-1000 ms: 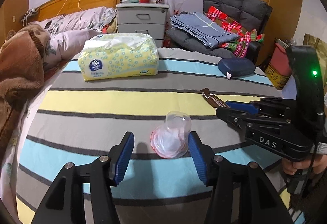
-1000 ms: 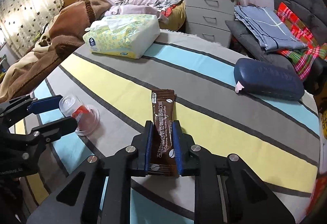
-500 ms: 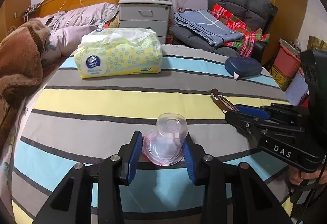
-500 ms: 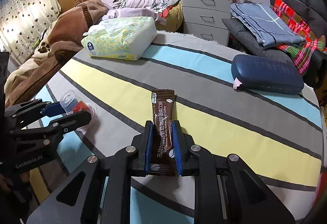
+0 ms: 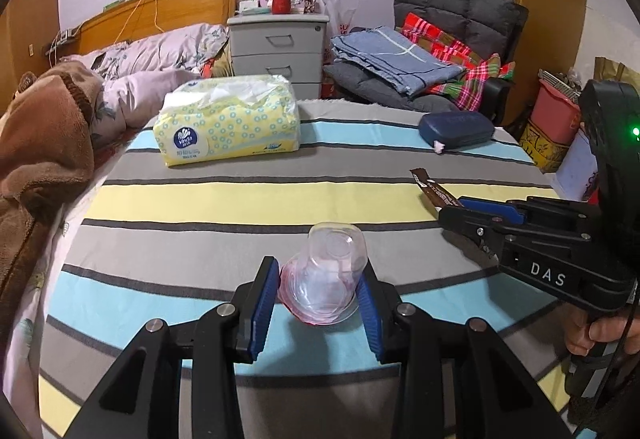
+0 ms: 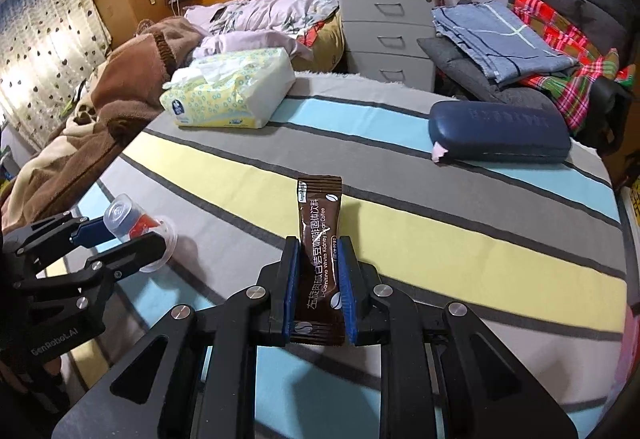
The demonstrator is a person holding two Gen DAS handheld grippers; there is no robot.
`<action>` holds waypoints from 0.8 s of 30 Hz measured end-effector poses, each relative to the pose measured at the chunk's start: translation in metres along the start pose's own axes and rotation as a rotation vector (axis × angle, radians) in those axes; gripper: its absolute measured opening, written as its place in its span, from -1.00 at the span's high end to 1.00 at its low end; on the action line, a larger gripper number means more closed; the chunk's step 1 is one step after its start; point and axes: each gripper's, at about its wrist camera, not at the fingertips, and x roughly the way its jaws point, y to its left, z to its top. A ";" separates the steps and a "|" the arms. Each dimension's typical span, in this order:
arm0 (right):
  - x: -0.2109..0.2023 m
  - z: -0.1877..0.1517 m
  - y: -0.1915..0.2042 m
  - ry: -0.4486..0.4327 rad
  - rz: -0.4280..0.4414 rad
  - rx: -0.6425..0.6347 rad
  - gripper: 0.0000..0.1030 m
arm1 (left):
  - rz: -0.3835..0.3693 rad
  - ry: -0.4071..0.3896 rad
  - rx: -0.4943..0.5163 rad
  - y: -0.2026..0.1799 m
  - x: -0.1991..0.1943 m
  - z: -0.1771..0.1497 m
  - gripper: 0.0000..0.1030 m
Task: Collect trash
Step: 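Carry cup and coffee packet over the white bin and release both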
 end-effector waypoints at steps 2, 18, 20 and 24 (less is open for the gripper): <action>-0.007 -0.002 0.001 -0.011 0.002 0.009 0.62 | -0.004 -0.006 0.004 -0.005 -0.009 -0.002 0.24; -0.090 -0.029 -0.001 -0.147 -0.033 0.078 0.62 | -0.056 -0.112 0.051 -0.057 -0.097 -0.015 0.24; -0.101 -0.034 -0.003 -0.167 -0.042 0.082 0.62 | -0.066 -0.125 0.062 -0.066 -0.109 -0.017 0.24; -0.125 -0.044 -0.007 -0.207 -0.065 0.101 0.62 | -0.085 -0.149 0.090 -0.088 -0.130 -0.020 0.24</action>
